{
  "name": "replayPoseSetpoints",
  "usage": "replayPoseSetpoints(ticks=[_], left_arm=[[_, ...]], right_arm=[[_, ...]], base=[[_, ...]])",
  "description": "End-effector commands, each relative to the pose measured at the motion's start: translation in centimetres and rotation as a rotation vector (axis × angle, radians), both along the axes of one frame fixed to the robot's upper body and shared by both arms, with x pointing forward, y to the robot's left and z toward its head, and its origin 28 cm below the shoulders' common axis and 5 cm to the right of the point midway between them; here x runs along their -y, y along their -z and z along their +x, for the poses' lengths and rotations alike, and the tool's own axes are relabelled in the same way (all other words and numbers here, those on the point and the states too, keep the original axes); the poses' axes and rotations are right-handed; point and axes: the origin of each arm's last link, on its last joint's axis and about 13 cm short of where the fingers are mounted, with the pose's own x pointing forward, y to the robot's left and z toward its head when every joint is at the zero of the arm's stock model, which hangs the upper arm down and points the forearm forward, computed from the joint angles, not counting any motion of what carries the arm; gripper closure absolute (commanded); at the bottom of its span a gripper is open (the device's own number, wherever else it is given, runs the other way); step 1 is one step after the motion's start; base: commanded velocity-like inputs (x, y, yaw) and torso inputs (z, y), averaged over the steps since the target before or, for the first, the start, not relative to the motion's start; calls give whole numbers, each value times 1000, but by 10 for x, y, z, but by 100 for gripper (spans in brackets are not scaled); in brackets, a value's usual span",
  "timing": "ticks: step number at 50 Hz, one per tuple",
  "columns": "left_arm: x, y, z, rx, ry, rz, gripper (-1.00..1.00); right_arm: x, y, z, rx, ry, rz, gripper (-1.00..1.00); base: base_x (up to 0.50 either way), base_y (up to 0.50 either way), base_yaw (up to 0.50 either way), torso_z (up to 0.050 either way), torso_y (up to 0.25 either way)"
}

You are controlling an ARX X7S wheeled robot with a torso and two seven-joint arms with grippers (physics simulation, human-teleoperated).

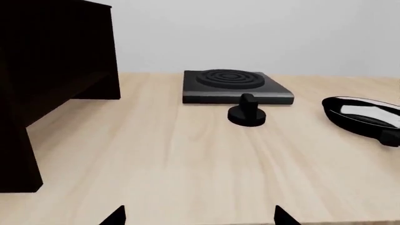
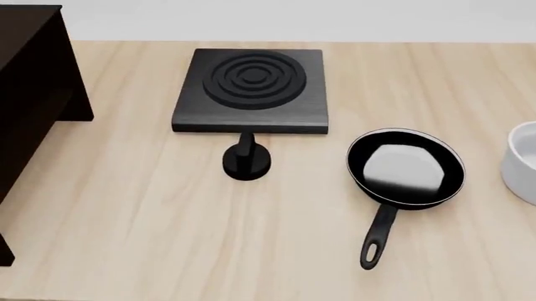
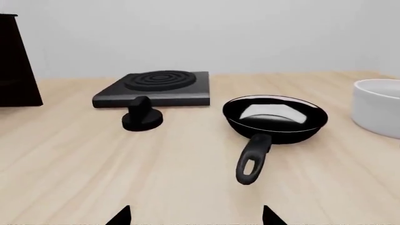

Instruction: Put the frying pan under the cabinet shelf.

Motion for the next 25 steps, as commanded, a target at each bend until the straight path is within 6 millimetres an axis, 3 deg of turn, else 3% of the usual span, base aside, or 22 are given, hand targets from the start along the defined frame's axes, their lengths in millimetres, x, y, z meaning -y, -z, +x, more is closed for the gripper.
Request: replayPoseSetpoints(ticks=[1, 13, 17, 20, 25], left_arm=[[0, 0, -1, 0, -2, -1, -100], [0, -5, -5, 11, 0, 7, -100], [-3, -27, -14, 79, 0, 45, -100], [-9, -57, -27, 198, -24, 83, -100], [-14, -83, -42, 304, -39, 112, -100]], right_arm=[[0, 1, -1, -4, 17, -6, -100], [0, -3, -5, 4, 6, -23, -100], [-1, -22, -15, 63, 8, -85, -100], [-3, -46, -32, 138, 7, -172, -100], [-6, -60, -41, 179, 22, -219, -100]], base=[[0, 0, 0, 0, 0], [0, 0, 0, 0, 0], [0, 0, 0, 0, 0], [0, 0, 0, 0, 0], [0, 0, 0, 0, 0]])
